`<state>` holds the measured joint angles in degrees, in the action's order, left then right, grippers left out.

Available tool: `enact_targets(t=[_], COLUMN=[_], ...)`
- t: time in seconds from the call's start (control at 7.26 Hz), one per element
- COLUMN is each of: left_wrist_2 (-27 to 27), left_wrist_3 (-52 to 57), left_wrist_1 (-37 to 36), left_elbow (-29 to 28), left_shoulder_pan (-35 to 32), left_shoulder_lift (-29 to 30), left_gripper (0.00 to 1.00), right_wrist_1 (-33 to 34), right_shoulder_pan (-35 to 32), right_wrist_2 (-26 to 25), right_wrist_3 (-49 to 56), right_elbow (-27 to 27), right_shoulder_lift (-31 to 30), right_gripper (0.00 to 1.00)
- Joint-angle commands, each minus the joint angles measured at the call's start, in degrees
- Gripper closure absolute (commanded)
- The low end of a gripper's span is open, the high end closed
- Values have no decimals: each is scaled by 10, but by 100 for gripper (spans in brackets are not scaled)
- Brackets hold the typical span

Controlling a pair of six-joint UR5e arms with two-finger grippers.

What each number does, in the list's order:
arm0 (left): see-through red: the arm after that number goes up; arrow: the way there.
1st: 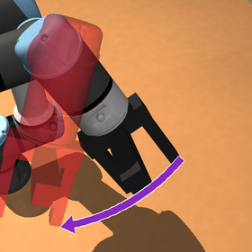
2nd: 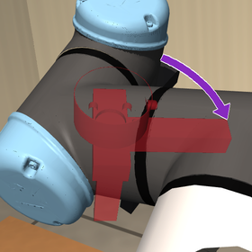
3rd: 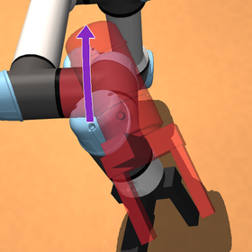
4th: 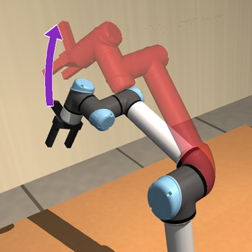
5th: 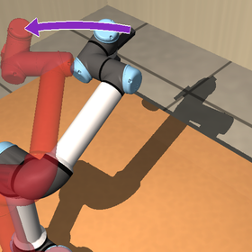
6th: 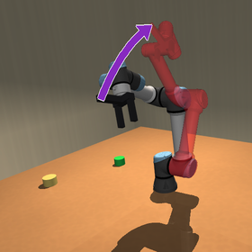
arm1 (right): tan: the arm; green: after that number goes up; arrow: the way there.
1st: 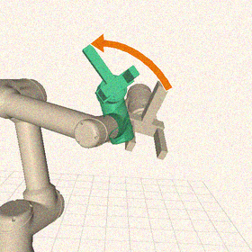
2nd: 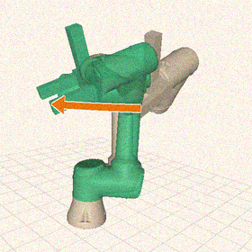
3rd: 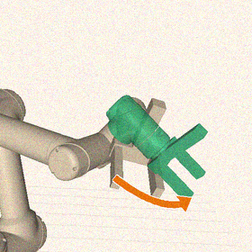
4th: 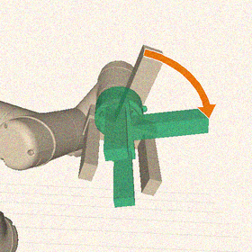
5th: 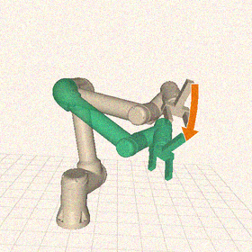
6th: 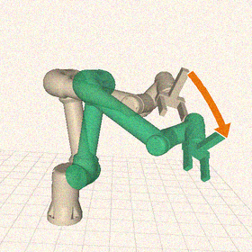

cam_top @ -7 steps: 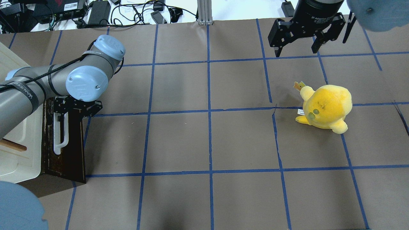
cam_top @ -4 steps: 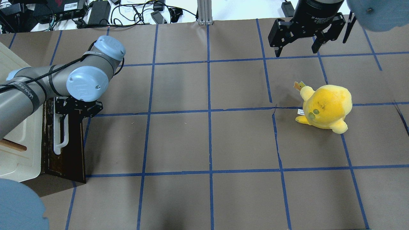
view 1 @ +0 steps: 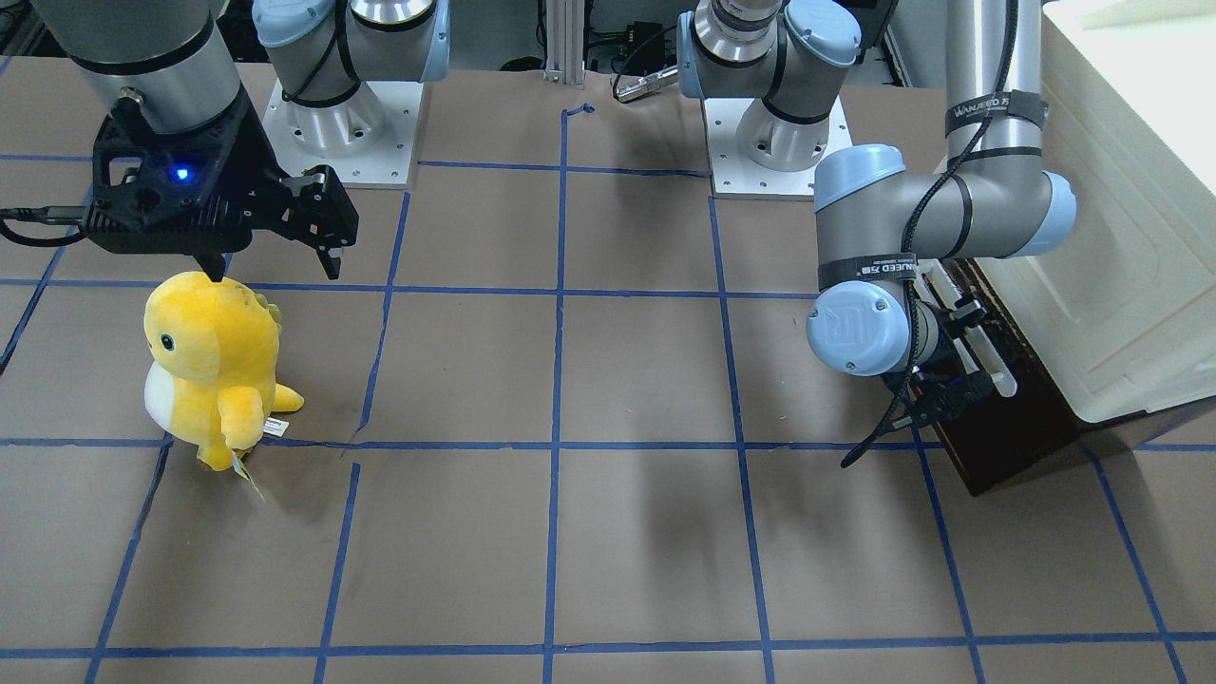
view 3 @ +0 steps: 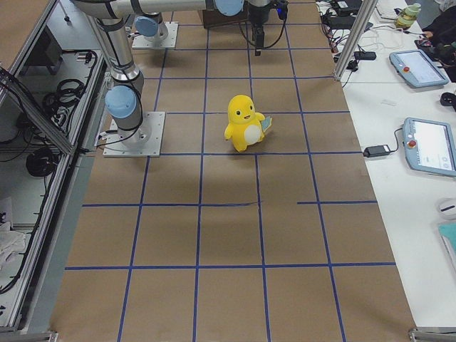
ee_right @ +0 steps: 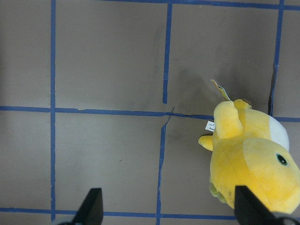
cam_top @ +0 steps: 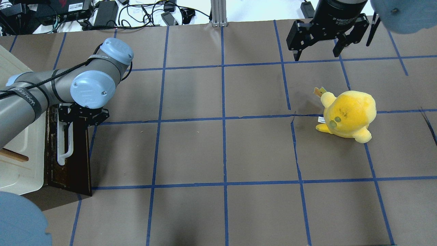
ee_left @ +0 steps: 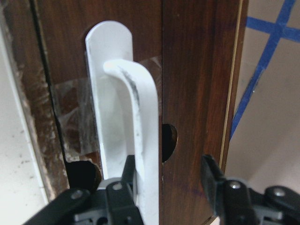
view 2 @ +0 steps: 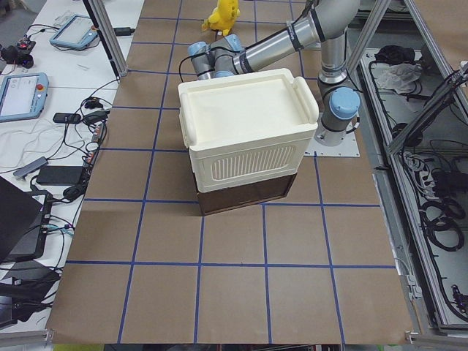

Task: Pull drawer sideways
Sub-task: 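Lower the left gripper around the white handle and close on it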

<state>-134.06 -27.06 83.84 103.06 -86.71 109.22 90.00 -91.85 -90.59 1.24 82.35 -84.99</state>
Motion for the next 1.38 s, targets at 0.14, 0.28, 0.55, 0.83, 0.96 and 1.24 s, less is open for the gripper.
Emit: enact_targets(t=[0.14,0.28,0.55,0.83,0.96,1.24], left_wrist_2=[-1,-1,-1,-1,-1,-1], left_wrist_3=[2,0,1,1,1,1], left_wrist_1=[5,5,6,6,6,11], left_elbow=[0,0,3,3,2,1], left_shoulder_pan=[1,3,4,4,4,4], left_shoulder_lift=[-5,-4,-6,-7,-8,-9], left_gripper=[51,51,54,65,70,78], right_wrist_1=[0,0,0,0,0,0], right_shoulder_pan=[0,0,0,0,0,0], right_wrist_2=[0,0,1,0,1,1], right_wrist_3=[0,0,0,0,0,0], right_elbow=[0,0,0,0,0,0], right_shoulder_lift=[0,0,0,0,0,0], right_gripper=[0,0,0,0,0,0])
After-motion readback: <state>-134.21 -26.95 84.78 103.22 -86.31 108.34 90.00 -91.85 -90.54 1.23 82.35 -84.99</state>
